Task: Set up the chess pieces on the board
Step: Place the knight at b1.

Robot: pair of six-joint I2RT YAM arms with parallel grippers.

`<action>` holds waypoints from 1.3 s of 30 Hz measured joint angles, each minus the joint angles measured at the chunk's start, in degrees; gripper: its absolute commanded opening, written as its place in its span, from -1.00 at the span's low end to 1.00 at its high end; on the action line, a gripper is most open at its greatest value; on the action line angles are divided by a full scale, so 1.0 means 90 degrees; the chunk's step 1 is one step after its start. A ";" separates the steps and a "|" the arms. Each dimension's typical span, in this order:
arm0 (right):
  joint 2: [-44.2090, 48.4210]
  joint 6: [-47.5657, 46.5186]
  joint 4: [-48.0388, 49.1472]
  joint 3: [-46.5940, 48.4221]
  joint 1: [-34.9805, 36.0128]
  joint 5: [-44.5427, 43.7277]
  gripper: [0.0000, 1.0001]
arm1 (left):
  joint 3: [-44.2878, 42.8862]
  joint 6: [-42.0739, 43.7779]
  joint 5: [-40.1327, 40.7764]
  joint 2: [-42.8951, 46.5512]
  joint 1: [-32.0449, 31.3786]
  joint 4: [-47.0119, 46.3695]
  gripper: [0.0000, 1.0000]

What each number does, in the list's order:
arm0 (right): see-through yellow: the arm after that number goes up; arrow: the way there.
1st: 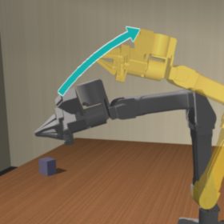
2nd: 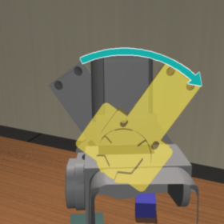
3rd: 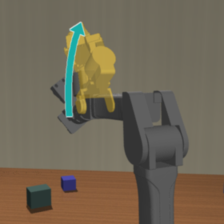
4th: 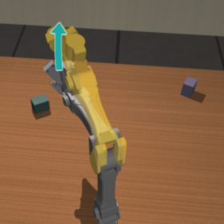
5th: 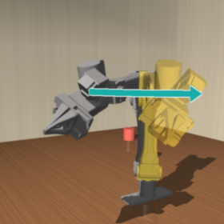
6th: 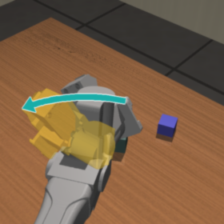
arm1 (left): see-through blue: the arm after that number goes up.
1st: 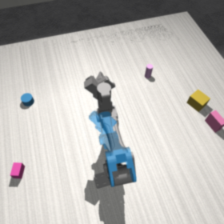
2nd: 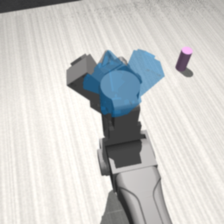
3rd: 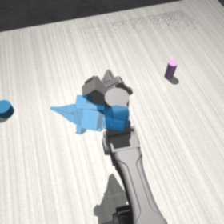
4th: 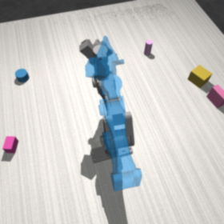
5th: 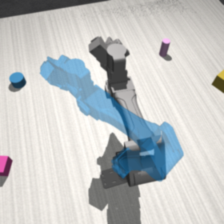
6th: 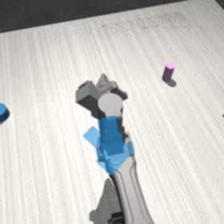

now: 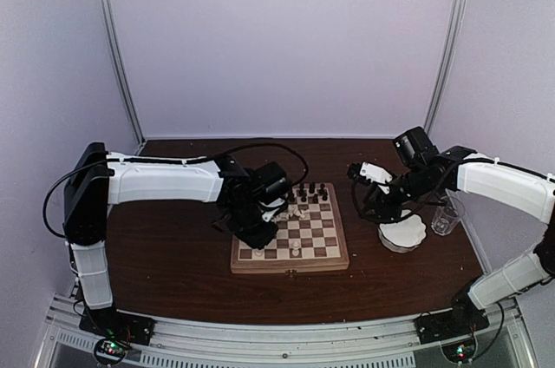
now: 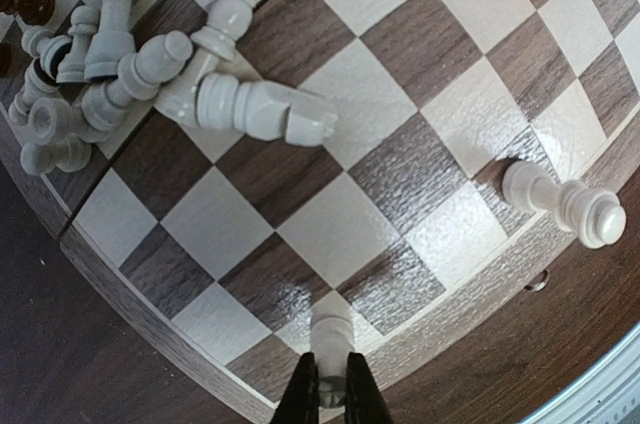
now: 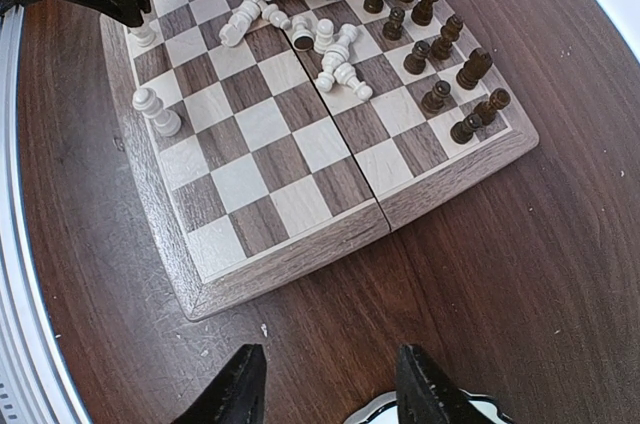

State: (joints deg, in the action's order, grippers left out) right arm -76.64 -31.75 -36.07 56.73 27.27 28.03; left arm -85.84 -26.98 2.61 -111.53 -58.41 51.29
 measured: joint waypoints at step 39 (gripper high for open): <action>-0.0046 0.0000 -0.0002 0.0000 0.0000 0.0000 -0.04 | 0.0299 -0.0126 0.0136 0.0211 -0.0063 -0.0107 -0.20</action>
State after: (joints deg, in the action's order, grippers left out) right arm -77.06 -31.75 -36.10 56.73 27.27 28.03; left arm -83.15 -28.12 3.84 -109.62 -58.98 50.33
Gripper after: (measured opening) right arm 0.481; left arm 0.333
